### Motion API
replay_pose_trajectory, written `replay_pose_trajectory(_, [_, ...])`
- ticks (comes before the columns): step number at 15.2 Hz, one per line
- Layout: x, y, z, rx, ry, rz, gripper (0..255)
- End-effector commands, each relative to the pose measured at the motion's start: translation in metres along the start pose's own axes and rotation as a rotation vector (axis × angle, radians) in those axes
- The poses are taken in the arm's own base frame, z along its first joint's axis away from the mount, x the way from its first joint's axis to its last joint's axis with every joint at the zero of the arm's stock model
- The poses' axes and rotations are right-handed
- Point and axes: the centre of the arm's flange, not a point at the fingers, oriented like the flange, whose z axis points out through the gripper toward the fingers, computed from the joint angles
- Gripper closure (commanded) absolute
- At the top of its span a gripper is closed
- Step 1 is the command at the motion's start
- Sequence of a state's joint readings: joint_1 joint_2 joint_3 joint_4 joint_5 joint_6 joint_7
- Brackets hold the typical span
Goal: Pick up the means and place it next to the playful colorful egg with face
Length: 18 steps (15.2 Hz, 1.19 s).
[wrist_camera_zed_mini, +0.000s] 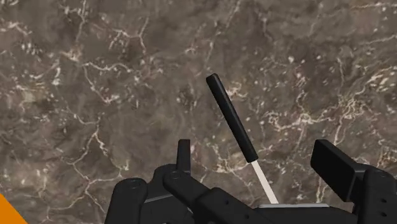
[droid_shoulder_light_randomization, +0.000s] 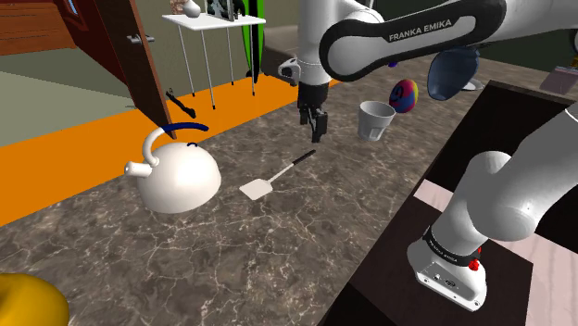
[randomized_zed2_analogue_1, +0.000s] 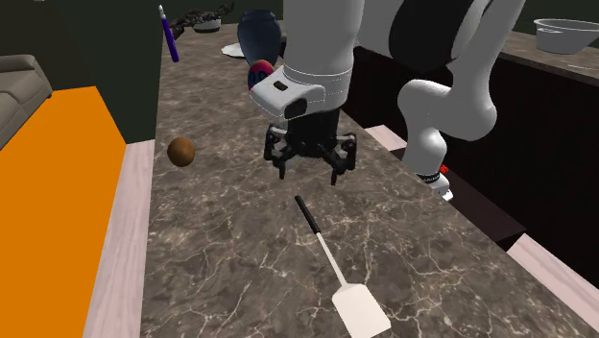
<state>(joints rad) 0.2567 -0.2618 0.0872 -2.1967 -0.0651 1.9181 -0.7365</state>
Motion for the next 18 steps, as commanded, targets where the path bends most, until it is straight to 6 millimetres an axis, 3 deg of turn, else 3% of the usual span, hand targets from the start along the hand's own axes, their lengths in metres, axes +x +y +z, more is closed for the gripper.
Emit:
replay_pose_trajectory(1, [0.024,-0.004,0.011,0.004,0.004,-0.126,0])
replay_pose_trajectory(7, [0.087,-0.044,0.031,0.014,0.016,-0.489,0])
replay_pose_trajectory(15, [0.087,-0.045,0.071,0.014,0.016,-0.491,0])
replay_pose_trajectory(18, [0.087,-0.045,0.071,0.014,0.016,-0.491,0])
